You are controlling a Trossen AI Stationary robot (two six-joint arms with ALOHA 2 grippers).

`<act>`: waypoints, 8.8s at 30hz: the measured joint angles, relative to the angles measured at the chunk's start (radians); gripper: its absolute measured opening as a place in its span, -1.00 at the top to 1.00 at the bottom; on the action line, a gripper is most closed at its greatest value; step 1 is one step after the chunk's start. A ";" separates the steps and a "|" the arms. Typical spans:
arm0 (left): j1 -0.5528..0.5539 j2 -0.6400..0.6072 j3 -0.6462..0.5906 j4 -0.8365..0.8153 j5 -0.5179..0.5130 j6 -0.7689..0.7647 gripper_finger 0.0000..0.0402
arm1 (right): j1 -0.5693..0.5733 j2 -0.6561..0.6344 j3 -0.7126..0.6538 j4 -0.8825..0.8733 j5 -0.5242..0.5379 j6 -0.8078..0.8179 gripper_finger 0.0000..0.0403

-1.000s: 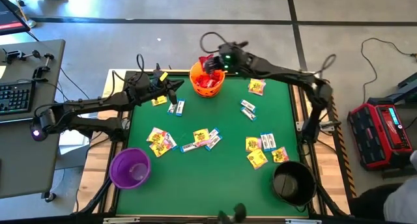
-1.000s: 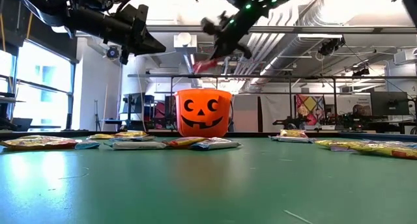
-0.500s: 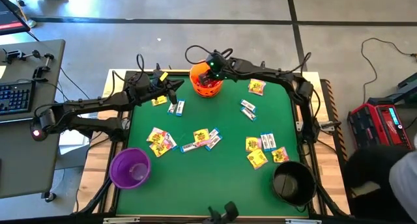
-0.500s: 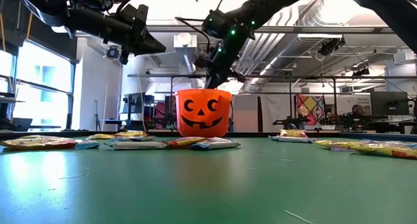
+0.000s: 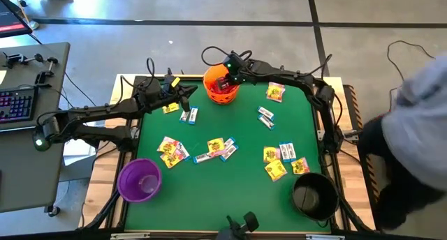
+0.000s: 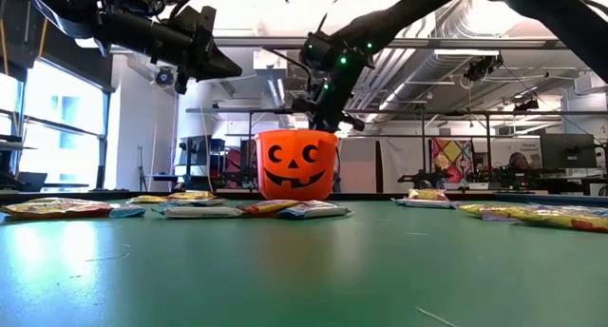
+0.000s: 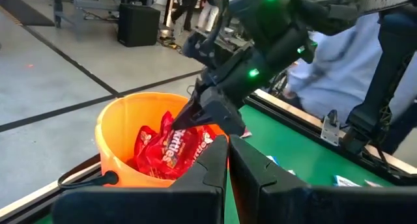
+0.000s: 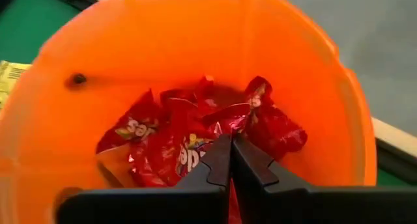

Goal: Sort candy by brand, put in halloween buckets
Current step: Put the red candy into the orange bucket, then put the white chocolate bar into the black bucket

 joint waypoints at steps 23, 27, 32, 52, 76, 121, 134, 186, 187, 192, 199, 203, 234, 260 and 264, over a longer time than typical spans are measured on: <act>0.000 0.000 0.000 -0.002 0.000 0.035 0.98 | -0.001 -0.001 0.187 0.019 -0.135 -0.199 0.48; 0.000 0.000 0.000 -0.002 0.001 0.044 0.98 | 0.002 -0.001 0.235 -0.008 -0.166 -0.159 0.62; 0.000 0.000 0.000 -0.005 0.027 0.070 0.98 | 0.051 -0.005 0.299 -0.104 -0.032 -0.156 0.96; 0.000 0.000 0.001 -0.047 0.085 0.166 0.98 | 0.246 -0.514 -0.375 0.124 0.052 -0.021 1.00; 0.000 0.000 0.001 -0.153 0.076 0.112 0.98 | 0.094 -0.699 -0.936 0.229 -0.053 -0.008 0.61; 0.000 0.000 0.000 -0.194 0.097 0.114 0.98 | -0.086 -0.363 -0.782 0.131 -0.134 -0.337 0.94; 0.000 0.000 0.000 -0.217 0.097 0.133 0.98 | -0.085 -0.444 -0.782 0.105 -0.156 -0.300 1.00; 0.000 0.000 0.000 -0.236 0.098 0.138 0.98 | -0.058 -0.296 -0.780 0.110 -0.100 -0.435 0.03; 0.000 0.000 0.000 -0.237 0.098 0.138 0.98 | -0.059 -0.296 -0.780 0.110 -0.105 -0.435 0.09; 0.000 0.000 0.000 -0.242 0.097 0.138 0.98 | -0.071 -0.294 -0.781 0.114 -0.123 -0.438 0.48; 0.000 0.000 0.000 -0.242 0.098 0.137 0.98 | -0.079 -0.294 -0.778 0.116 -0.129 -0.435 0.64; 0.000 0.000 0.000 -0.242 0.098 0.137 0.98 | -0.080 -0.291 -0.750 0.080 -0.136 -0.427 0.55; 0.000 0.000 0.000 -0.241 0.098 0.139 0.98 | 0.119 -0.378 -0.146 -0.749 -0.283 -0.177 0.59; -0.001 0.000 0.000 -0.242 0.106 0.181 0.98 | 1.223 -0.756 -0.307 -0.921 -0.200 1.368 0.59; -0.001 0.000 0.000 -0.242 0.106 0.175 0.98 | 1.338 -0.721 -0.307 -0.944 -0.159 1.474 0.59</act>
